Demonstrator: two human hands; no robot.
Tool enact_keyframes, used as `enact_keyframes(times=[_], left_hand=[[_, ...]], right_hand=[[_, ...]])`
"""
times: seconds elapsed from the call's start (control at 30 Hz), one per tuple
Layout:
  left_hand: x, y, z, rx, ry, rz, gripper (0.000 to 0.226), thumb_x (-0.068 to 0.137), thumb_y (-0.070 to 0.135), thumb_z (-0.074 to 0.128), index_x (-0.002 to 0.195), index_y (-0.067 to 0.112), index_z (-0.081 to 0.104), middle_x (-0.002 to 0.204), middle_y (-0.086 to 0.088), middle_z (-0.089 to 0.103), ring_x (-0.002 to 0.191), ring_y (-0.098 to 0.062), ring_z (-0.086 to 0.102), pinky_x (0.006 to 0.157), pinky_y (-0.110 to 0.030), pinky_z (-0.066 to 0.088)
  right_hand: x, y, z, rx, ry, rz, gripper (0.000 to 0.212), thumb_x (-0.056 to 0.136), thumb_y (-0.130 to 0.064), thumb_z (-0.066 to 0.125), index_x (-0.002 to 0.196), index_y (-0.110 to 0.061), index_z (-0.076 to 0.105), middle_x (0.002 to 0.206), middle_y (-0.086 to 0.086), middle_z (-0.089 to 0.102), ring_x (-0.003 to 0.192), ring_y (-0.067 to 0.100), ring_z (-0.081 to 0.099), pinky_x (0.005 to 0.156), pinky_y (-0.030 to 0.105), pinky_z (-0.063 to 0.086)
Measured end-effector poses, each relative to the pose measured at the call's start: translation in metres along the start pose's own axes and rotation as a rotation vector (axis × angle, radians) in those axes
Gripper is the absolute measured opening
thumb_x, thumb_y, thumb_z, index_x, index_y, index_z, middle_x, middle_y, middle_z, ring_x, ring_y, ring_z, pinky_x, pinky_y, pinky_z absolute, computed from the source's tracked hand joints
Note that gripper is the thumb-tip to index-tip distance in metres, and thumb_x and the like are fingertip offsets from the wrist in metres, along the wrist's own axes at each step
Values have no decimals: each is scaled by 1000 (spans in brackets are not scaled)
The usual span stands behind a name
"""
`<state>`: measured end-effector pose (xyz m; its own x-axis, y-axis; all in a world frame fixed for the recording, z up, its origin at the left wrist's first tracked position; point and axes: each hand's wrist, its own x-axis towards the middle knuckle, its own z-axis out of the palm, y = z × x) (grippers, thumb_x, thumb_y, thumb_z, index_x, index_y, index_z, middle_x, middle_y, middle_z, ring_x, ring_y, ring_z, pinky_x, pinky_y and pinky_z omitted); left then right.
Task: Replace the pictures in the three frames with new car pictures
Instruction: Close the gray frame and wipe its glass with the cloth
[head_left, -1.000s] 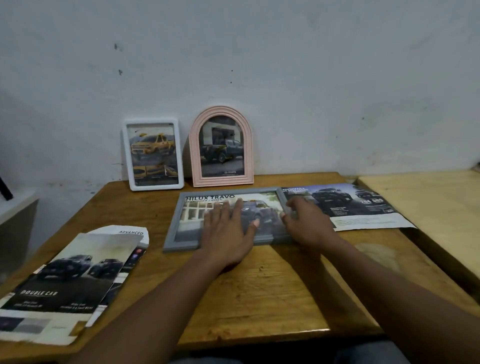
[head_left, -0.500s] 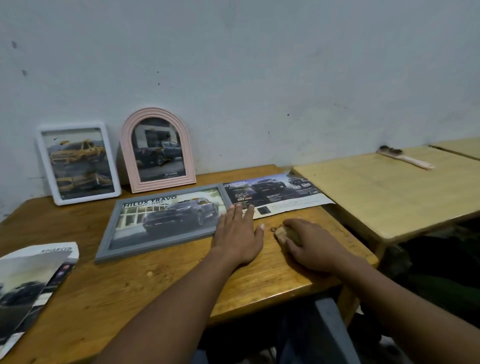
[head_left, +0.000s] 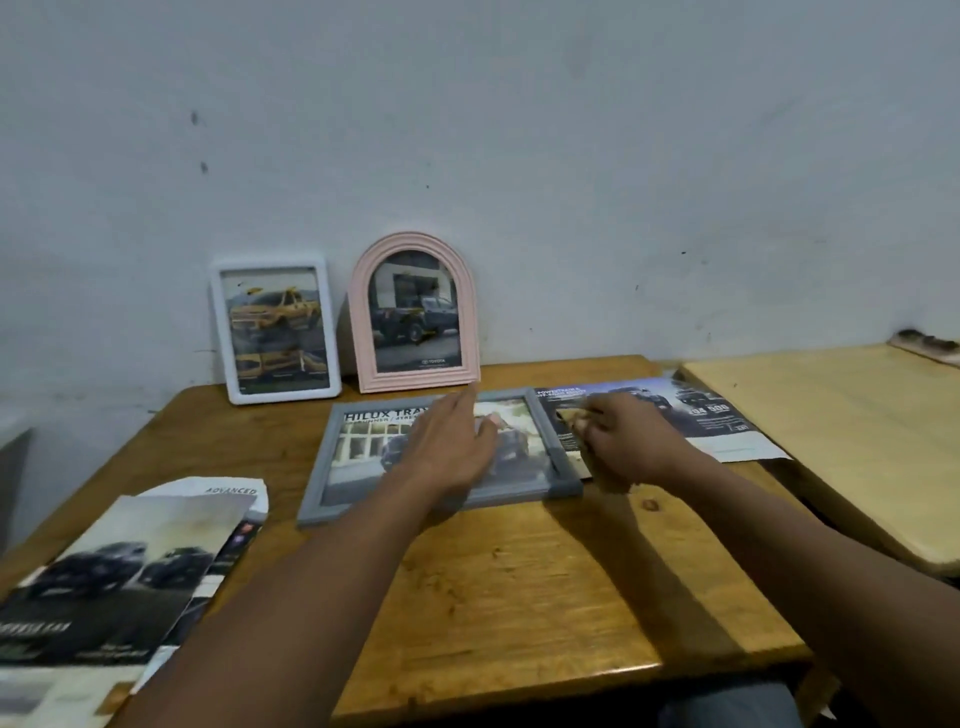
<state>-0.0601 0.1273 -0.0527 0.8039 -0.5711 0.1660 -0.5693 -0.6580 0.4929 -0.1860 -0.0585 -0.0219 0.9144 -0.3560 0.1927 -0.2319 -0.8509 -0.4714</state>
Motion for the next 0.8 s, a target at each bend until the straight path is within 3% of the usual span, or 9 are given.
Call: enact_keyframes(times=[0.17, 0.3, 0.43, 0.57, 0.67, 0.8], left_hand=[[11, -97, -40, -47, 110, -192, 63, 106, 46, 42, 161, 26, 21, 167, -4, 25, 152, -28, 25, 121, -52, 27], [3, -142, -55, -104, 177, -281, 61, 106, 32, 46, 161, 26, 21, 166, -5, 28, 151, -27, 29, 119, -50, 32], [0, -158, -51, 66, 241, -275, 67, 103, 23, 50, 162, 19, 17, 164, -10, 30, 152, -29, 26, 122, -48, 28], [1, -156, -46, 92, 283, -264, 73, 101, 18, 51, 162, 17, 12, 164, -11, 29, 153, -28, 22, 125, -45, 20], [0, -156, -45, 48, 310, -306, 72, 101, 19, 52, 162, 21, 13, 165, -9, 29, 153, -27, 25, 123, -46, 25], [1, -163, -43, 5, 266, -292, 71, 103, 20, 49, 162, 25, 11, 166, -7, 28, 152, -28, 27, 120, -49, 31]], right_hand=[[64, -64, 39, 79, -139, -101, 25, 99, -20, 54, 123, -19, 61, 106, 3, 61, 89, 17, 55, 69, 29, 42], [109, -109, 72, 90, -175, -225, 26, 98, -19, 56, 123, -21, 59, 112, 6, 64, 91, 20, 59, 72, 31, 49], [141, -147, 105, 80, -130, -359, 26, 96, -16, 60, 122, -20, 62, 119, 6, 63, 101, 20, 58, 84, 35, 51], [145, -163, 146, -6, -133, -465, 34, 93, -18, 62, 126, -15, 62, 128, 10, 55, 116, 29, 51, 97, 40, 45], [127, -155, 167, -86, -140, -556, 37, 93, -22, 58, 128, -13, 61, 132, 11, 58, 121, 31, 52, 102, 43, 42], [116, -144, 170, -86, -104, -685, 41, 92, -17, 56, 132, -11, 60, 140, 9, 57, 135, 26, 45, 113, 36, 31]])
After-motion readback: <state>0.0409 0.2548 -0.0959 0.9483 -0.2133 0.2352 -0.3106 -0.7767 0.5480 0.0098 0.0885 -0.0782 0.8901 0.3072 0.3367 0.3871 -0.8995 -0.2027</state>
